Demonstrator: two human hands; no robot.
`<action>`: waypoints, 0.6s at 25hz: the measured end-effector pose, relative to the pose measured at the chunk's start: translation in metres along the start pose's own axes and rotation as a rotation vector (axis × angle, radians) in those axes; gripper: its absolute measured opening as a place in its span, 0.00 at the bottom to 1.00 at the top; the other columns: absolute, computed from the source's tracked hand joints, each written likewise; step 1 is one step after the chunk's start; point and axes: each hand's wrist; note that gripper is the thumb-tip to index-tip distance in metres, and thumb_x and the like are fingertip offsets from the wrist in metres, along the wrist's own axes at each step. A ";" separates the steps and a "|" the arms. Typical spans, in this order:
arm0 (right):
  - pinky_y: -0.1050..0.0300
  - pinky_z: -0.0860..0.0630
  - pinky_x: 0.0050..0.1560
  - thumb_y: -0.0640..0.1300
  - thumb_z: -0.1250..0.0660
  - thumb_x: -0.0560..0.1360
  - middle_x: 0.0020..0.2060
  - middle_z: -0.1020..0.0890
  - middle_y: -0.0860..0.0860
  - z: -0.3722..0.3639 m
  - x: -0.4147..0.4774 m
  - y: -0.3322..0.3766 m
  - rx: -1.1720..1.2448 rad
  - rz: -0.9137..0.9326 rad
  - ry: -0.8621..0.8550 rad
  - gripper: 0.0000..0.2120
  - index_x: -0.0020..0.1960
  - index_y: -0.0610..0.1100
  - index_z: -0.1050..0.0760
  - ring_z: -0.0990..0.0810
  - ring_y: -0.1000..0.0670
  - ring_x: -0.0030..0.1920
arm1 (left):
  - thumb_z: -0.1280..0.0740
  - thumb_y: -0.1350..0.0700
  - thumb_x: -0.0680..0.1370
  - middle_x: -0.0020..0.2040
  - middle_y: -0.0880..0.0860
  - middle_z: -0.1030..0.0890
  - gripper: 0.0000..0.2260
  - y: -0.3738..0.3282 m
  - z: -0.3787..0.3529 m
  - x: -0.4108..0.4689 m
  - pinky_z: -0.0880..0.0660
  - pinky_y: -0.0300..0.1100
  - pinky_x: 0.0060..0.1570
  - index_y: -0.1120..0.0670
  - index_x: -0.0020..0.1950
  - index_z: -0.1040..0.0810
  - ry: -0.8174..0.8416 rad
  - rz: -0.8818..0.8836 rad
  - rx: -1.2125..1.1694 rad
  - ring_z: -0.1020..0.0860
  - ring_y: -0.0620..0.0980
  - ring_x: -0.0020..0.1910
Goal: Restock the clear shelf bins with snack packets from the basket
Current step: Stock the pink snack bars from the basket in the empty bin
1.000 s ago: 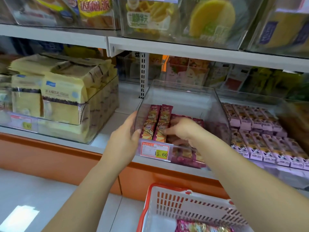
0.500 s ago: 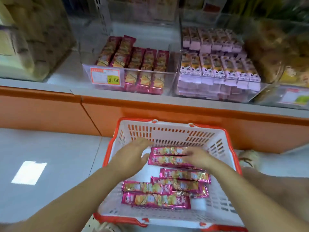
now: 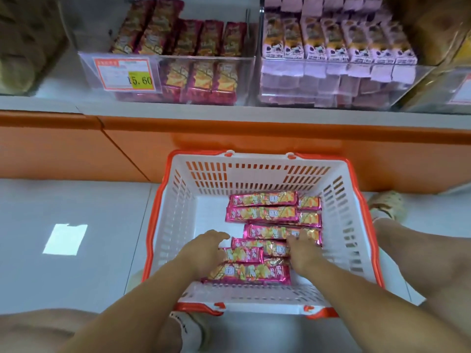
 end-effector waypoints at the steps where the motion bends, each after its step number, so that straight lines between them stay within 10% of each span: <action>1: 0.47 0.27 0.62 0.27 0.43 0.73 0.74 0.46 0.39 0.000 0.000 0.002 0.003 -0.007 -0.025 0.33 0.75 0.44 0.44 0.34 0.37 0.69 | 0.39 0.52 0.81 0.74 0.49 0.35 0.21 0.002 0.001 0.001 0.31 0.45 0.65 0.45 0.74 0.37 -0.005 0.003 -0.006 0.30 0.50 0.68; 9: 0.52 0.31 0.61 0.43 0.32 0.71 0.61 0.32 0.45 0.017 -0.001 -0.001 -0.162 0.112 -0.217 0.23 0.65 0.46 0.31 0.35 0.43 0.63 | 0.37 0.52 0.80 0.74 0.48 0.34 0.22 0.005 0.001 0.001 0.31 0.44 0.65 0.44 0.74 0.36 -0.059 0.004 -0.051 0.29 0.49 0.67; 15: 0.60 0.31 0.43 0.39 0.27 0.70 0.52 0.29 0.51 0.084 -0.041 -0.011 0.419 0.300 -0.137 0.15 0.51 0.50 0.29 0.28 0.52 0.48 | 0.33 0.49 0.78 0.75 0.47 0.36 0.27 -0.008 0.006 -0.002 0.32 0.44 0.67 0.44 0.75 0.38 -0.076 -0.055 -0.053 0.31 0.48 0.69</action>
Point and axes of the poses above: each hand's wrist, its own x-axis towards the middle knuckle, its own z-axis out of the back of the hand, y = z × x
